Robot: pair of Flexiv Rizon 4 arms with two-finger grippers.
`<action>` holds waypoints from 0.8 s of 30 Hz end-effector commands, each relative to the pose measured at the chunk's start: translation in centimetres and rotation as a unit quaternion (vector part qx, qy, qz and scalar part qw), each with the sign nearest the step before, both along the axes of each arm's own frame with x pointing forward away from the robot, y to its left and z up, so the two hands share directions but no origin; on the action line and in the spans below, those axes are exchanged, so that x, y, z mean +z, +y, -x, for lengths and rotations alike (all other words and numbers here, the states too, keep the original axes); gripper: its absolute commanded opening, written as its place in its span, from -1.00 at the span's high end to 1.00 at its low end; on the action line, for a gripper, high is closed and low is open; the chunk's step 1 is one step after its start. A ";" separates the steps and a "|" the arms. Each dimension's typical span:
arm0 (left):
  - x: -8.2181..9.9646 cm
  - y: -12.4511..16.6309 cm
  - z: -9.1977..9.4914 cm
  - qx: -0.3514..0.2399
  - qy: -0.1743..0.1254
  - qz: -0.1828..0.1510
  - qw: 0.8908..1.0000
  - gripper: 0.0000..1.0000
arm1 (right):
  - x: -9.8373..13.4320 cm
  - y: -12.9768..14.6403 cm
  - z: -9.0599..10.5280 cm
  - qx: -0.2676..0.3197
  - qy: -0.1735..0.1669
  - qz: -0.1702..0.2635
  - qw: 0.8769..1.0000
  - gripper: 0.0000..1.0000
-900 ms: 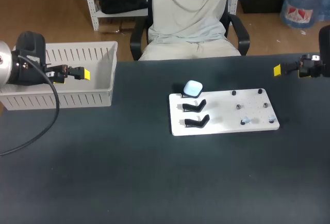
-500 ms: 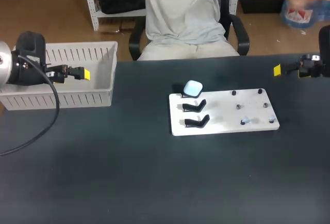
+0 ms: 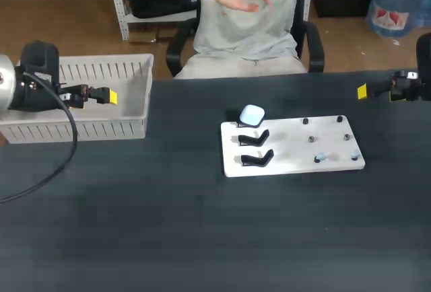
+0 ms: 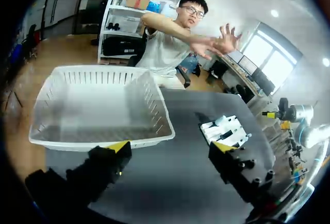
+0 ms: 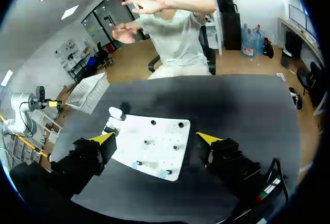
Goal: Pick up each earbud case from the left stands, insert the matching earbuds, close the lid, and place the case in the box.
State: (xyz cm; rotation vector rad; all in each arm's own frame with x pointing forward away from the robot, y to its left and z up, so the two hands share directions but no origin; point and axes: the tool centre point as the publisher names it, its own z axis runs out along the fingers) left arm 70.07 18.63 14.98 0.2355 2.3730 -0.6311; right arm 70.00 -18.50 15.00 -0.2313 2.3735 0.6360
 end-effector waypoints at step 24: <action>2.1 -7.4 -4.3 -0.351 -0.177 -0.095 0.915 -1.00 | 0.0 0.0 0.0 0.000 0.000 0.000 1.000 -1.00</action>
